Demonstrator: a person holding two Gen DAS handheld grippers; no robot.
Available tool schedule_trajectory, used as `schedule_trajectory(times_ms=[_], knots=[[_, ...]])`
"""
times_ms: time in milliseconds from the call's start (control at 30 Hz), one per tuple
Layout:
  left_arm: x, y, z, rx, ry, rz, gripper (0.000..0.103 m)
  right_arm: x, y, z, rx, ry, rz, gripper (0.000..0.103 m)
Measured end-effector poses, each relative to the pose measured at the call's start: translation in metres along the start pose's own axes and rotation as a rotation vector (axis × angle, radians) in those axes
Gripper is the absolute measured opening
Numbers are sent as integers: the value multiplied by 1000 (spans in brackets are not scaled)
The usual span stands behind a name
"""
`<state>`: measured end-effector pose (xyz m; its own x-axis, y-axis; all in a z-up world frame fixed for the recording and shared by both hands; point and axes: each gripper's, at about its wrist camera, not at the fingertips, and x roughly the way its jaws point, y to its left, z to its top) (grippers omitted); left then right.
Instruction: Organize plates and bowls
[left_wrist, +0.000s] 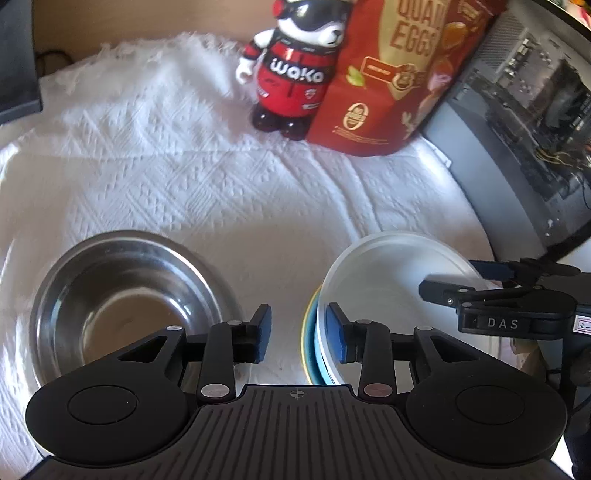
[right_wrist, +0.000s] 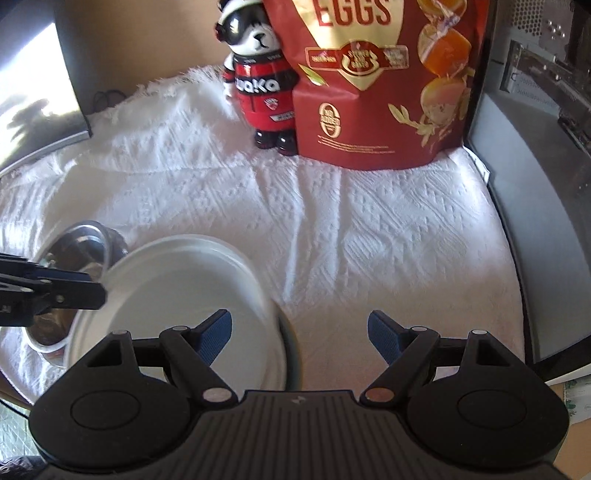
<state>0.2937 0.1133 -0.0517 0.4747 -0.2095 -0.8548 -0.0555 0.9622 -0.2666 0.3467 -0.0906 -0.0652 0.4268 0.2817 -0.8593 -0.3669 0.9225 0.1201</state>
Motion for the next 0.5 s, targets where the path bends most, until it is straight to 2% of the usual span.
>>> schedule_trajectory(times_ms=[67,267,367,433,500], knots=[[1,1,0,0,2,-2,40,5,-4,1,9,13,-21,82],[9,5,1,-34,30,-14,46,15,-13,2,47,39,15,82],[18,6,-2,-55,65,-20,45,16,-11,1,45,41,28,82],[25,11,-3,-97,91,-52,42,17,-10,0,57,61,90,82],[30,17,-2,-151,106,-72,43,20,-6,-1,63,94,168,82]])
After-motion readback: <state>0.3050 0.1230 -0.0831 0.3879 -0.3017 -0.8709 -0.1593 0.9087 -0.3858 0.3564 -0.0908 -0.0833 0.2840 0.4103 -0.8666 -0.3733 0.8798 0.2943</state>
